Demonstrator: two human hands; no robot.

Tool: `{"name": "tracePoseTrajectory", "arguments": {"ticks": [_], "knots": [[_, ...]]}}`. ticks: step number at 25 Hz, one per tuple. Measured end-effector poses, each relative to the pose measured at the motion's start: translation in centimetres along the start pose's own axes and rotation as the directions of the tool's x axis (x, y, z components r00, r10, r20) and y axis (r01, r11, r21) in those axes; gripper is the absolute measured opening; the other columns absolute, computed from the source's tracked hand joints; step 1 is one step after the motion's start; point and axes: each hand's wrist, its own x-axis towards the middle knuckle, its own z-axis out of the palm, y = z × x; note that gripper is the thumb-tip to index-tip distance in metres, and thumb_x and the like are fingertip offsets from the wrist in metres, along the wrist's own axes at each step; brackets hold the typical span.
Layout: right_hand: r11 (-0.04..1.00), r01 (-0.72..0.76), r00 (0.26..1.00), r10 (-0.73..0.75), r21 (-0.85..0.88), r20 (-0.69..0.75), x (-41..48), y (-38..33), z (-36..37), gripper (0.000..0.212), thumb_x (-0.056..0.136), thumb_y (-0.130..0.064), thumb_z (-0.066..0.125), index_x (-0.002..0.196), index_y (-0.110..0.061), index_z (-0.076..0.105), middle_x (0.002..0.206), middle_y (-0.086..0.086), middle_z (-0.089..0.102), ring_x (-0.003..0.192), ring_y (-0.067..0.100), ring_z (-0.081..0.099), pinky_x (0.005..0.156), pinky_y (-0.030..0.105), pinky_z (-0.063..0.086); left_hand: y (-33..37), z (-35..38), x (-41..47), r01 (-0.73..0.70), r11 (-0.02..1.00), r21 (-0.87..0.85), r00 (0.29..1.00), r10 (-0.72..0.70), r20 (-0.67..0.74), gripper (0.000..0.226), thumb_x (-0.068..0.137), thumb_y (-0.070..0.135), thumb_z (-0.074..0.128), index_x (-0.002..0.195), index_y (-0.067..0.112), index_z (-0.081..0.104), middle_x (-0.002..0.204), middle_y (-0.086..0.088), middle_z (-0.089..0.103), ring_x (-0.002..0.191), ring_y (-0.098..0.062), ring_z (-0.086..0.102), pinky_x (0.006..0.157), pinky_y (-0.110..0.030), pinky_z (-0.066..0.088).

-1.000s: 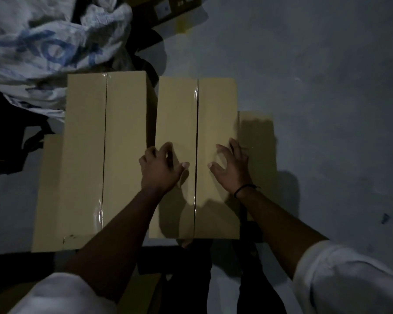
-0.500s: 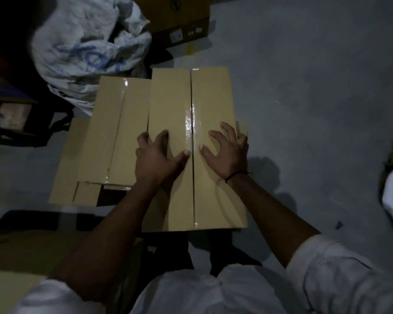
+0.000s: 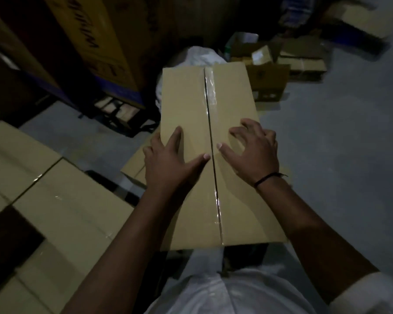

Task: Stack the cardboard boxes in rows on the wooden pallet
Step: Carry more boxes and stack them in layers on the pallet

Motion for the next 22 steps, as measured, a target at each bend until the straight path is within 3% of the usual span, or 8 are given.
{"name": "tracePoseTrajectory", "arguments": {"ticks": [10, 15, 22], "knots": [[0.918, 0.345, 0.930, -0.362, 0.197, 0.059, -12.0, -27.1, 4.4, 0.063, 0.078, -0.076, 0.053, 0.131, -0.042, 0.057, 0.150, -0.014, 0.039, 0.128, 0.026, 0.037, 0.099, 0.042, 0.042, -18.6, -22.0, -13.3, 0.236, 0.969, 0.065, 0.918, -0.201, -0.341, 0.109, 0.059, 0.096, 0.055, 0.153, 0.049, 0.024, 0.161, -0.005, 0.020, 0.144, -0.034, 0.021, 0.108, -0.054, 0.038], [0.837, 0.446, 0.848, -0.508, 0.316, 0.149, -18.1, -36.6, 8.6, 0.064, 0.078, -0.076, 0.049, 0.131, -0.040, 0.058, 0.149, -0.013, 0.040, 0.129, 0.026, 0.036, 0.099, 0.043, 0.044, -27.2, -27.0, -20.8, 0.417, 0.909, -0.002, 0.814, -0.375, -0.443, 0.109, 0.059, 0.096, 0.056, 0.153, 0.051, 0.023, 0.161, 0.001, 0.018, 0.145, -0.031, 0.020, 0.107, -0.053, 0.039], [0.721, 0.534, 0.695, -0.672, 0.442, 0.256, -25.5, -42.8, 15.2, 0.056, 0.080, -0.071, 0.054, 0.126, -0.039, 0.061, 0.148, -0.011, 0.043, 0.129, 0.026, 0.038, 0.101, 0.047, 0.046, -34.2, -29.1, -28.8, 0.650, 0.753, -0.106, 0.621, -0.607, -0.496, 0.103, 0.060, 0.087, 0.067, 0.150, 0.051, 0.032, 0.160, -0.004, 0.023, 0.145, -0.033, 0.023, 0.109, -0.055, 0.039]]}}
